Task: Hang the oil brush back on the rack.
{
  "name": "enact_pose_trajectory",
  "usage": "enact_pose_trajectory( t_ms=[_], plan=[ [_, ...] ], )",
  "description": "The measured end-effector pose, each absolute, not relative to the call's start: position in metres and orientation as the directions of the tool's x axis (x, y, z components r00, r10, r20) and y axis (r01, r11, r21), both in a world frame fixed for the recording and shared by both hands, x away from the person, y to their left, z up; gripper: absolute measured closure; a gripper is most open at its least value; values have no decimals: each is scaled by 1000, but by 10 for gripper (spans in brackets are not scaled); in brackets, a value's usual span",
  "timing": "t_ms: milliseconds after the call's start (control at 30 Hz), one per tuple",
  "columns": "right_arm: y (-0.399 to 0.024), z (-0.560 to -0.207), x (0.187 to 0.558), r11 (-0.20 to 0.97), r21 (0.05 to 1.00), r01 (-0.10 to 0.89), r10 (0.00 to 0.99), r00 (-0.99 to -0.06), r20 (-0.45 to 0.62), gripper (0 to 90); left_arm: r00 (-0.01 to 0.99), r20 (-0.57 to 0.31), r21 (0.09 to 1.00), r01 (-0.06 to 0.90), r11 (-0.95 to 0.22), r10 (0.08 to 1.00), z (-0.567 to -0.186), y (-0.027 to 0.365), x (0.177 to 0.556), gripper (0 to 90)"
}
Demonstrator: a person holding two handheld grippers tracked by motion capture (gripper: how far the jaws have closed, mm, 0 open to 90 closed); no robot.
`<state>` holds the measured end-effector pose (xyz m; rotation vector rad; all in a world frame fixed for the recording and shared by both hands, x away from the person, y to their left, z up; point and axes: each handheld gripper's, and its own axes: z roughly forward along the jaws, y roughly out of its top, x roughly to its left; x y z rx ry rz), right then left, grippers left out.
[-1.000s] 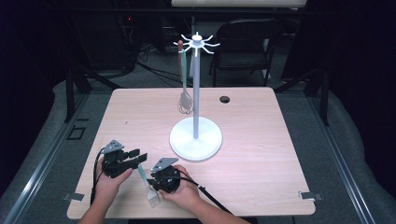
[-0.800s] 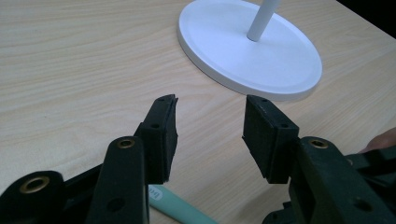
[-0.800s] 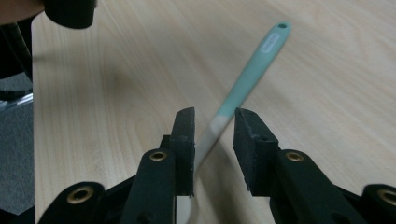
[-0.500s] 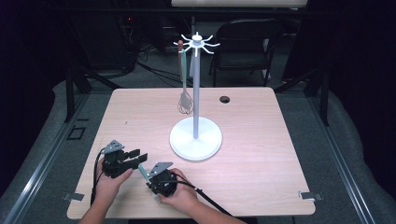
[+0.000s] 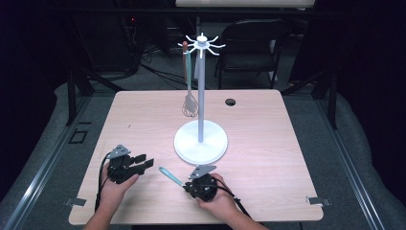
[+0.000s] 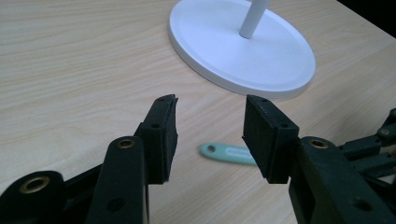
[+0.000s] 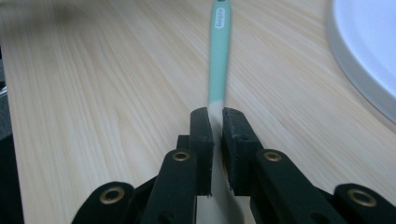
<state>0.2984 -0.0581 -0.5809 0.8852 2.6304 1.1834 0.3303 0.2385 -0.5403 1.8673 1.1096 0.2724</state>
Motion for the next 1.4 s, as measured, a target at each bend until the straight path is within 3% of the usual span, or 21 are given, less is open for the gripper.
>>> enact_pose_trajectory(
  t_ms=[367, 767, 1400],
  plan=[
    [-118, -577, 280, 524, 708, 472, 601, -795, 85, 805, 599, -241, 789, 579, -205, 764, -542, 222, 328, 540],
    [-94, -581, 295, 480, 742, 468, 632, -771, 77, 790, 613, -242, 784, 580, -220, 752, -546, 214, 327, 513],
    [-97, -581, 296, 444, 762, 472, 642, -761, 98, 815, 679, -258, 777, 569, -271, 687, -555, 191, 326, 439]
  ],
)
